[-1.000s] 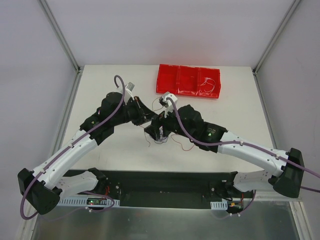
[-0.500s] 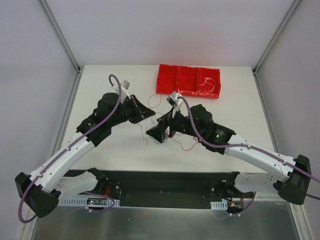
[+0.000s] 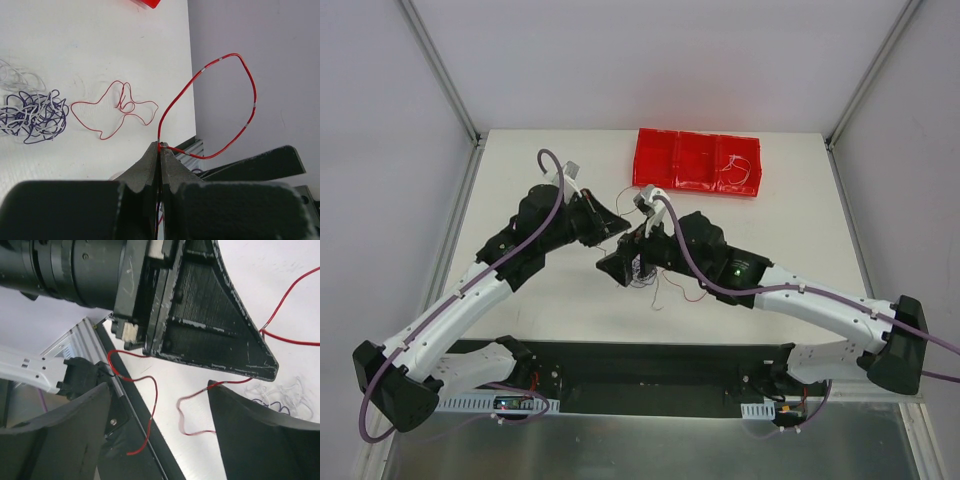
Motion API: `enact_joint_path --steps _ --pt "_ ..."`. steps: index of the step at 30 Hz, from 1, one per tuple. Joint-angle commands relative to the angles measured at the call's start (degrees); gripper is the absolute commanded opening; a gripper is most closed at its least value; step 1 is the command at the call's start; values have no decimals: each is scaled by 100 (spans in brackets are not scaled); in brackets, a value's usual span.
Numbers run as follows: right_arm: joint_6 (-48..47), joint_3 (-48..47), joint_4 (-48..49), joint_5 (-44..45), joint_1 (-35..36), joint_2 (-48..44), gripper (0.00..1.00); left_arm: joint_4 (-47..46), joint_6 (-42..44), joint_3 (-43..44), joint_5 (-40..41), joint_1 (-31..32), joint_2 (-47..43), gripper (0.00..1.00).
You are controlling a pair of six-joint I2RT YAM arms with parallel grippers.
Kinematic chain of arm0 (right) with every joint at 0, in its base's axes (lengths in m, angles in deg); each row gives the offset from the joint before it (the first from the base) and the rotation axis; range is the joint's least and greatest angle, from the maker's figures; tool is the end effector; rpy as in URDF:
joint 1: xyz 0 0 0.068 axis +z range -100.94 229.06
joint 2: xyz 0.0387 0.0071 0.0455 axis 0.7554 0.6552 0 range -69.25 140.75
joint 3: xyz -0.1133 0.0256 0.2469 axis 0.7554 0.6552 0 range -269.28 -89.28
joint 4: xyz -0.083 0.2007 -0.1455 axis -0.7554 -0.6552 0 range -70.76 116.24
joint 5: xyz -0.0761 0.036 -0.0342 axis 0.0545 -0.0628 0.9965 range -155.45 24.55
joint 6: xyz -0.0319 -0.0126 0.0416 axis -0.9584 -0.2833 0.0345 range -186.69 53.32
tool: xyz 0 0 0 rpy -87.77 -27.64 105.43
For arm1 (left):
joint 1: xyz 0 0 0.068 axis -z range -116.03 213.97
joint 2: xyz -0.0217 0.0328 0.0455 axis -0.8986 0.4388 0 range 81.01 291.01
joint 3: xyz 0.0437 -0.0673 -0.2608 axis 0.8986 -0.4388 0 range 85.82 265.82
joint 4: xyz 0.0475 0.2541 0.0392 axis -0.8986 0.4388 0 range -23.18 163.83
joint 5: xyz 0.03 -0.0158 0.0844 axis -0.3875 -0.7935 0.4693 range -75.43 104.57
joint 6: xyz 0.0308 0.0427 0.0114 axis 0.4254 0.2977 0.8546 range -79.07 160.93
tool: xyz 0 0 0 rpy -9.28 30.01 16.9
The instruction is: Untangle the cables
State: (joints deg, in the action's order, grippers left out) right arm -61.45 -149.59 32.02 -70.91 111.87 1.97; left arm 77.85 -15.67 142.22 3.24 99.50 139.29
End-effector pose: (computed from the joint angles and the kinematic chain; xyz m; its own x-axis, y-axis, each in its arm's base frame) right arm 0.1322 0.2646 0.3662 -0.1254 -0.0453 -0.9911 -0.9211 0.3764 0.0993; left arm 0.1865 -0.1417 0.3657 -0.7059 -0.5018 -0.4999 0.2476 0.4864 -0.8379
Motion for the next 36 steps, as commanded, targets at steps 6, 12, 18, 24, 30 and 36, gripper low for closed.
enact_joint_path --steps 6,12,18,24,30,36 --pt "48 -692 -156 1398 276 261 69 154 -308 134 439 -134 -10 0" --pt "-110 -780 -112 1337 267 313 62 145 -220 178 185 -143 60 0" --pt "-110 -903 -24 1029 232 401 59 40 -185 205 -202 -143 184 0" --pt "118 -938 2 1064 223 507 44 -39 -97 134 -229 -143 148 0" --pt "57 -842 151 1064 232 489 17 -66 -88 117 -203 -143 139 0" --pt "4 -605 414 1108 223 367 0 -92 43 82 -115 -143 105 0"
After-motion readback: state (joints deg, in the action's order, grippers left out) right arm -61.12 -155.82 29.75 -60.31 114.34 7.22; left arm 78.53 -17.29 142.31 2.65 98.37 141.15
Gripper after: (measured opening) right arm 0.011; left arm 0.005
